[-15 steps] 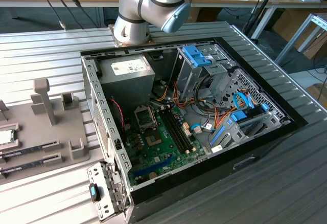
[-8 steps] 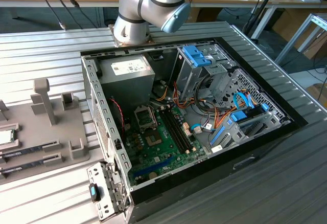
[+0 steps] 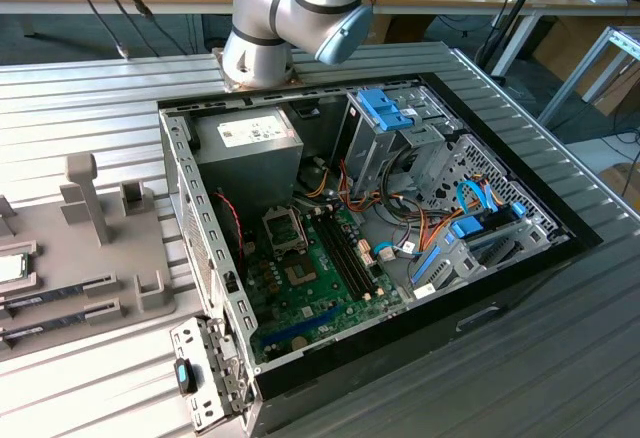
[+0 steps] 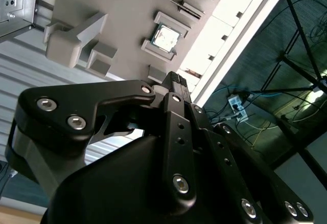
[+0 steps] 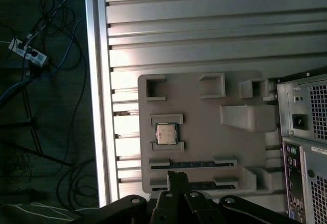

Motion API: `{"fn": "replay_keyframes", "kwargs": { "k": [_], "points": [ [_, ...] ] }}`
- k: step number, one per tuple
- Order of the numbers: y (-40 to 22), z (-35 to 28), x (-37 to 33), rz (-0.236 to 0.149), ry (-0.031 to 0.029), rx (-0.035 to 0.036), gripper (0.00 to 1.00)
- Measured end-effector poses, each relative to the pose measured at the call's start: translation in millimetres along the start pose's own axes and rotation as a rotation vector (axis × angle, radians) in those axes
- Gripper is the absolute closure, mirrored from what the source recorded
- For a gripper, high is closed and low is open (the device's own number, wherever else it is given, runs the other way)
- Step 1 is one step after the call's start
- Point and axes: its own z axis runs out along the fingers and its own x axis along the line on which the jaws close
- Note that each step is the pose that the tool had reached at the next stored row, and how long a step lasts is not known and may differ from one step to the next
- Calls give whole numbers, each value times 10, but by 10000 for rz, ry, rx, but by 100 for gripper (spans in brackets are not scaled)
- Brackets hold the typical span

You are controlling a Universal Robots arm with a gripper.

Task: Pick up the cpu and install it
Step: 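Reach for the cpu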

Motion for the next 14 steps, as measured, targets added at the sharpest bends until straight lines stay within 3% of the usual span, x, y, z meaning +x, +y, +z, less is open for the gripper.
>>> {"fn": "replay_keyframes", "kwargs": {
  "k": [14],
  "points": [
    [-1,103,-1,-1,0,0,89]
  ]
}}
